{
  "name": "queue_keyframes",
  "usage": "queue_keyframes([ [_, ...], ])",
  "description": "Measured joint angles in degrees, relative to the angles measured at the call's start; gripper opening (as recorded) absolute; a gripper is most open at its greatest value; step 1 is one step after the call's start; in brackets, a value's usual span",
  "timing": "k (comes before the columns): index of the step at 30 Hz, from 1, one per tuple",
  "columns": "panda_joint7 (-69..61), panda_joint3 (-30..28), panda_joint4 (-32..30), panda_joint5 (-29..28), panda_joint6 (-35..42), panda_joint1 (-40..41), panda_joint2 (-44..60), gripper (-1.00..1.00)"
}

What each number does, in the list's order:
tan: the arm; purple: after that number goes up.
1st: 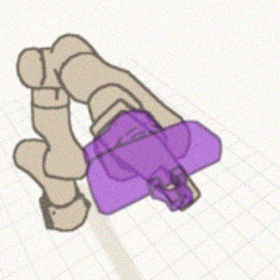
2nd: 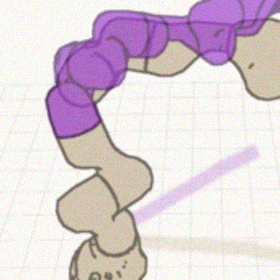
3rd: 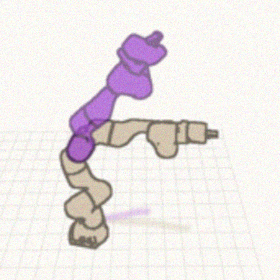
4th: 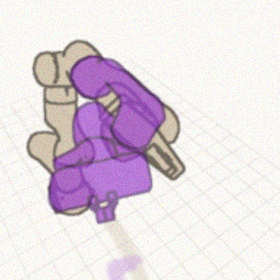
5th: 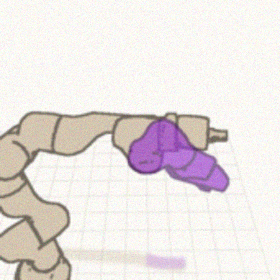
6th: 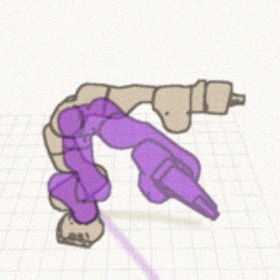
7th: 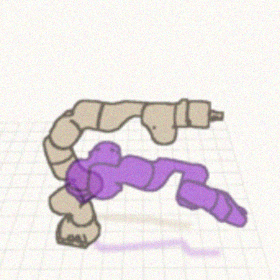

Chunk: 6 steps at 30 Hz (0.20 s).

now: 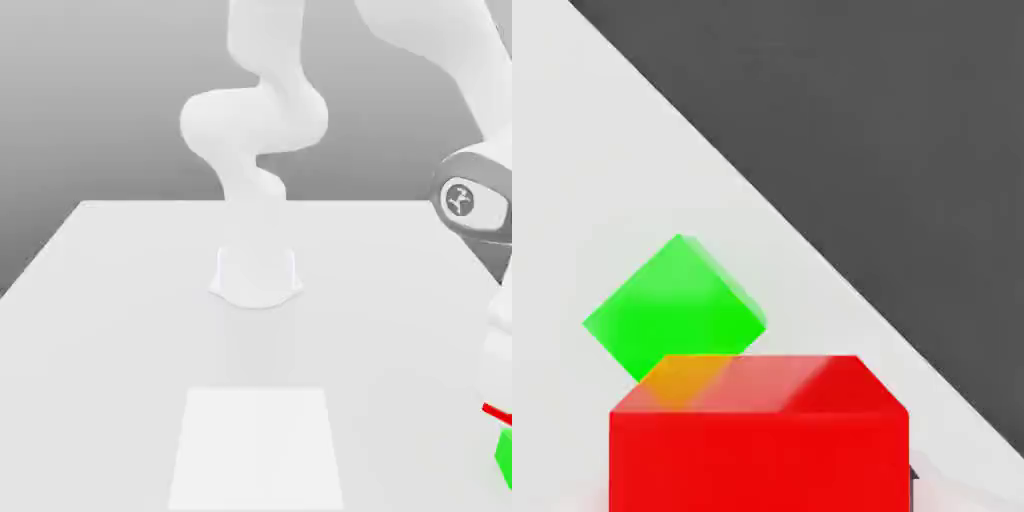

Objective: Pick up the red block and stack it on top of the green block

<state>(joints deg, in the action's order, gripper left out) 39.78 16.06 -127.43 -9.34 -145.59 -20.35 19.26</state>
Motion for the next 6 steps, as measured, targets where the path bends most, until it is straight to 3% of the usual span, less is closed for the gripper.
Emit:
queue_keyframes([
  [2, 1.2, -1.2, 0.5, -1.8, -3.3, -1.3, 3.9, -1.00],
  [3, 1.7, -1.7, 0.7, -2.5, -4.5, -1.7, 5.3, 1.00],
  [6, 1.7, -1.7, 0.7, -2.5, -4.5, -1.7, 5.3, 1.00],
])
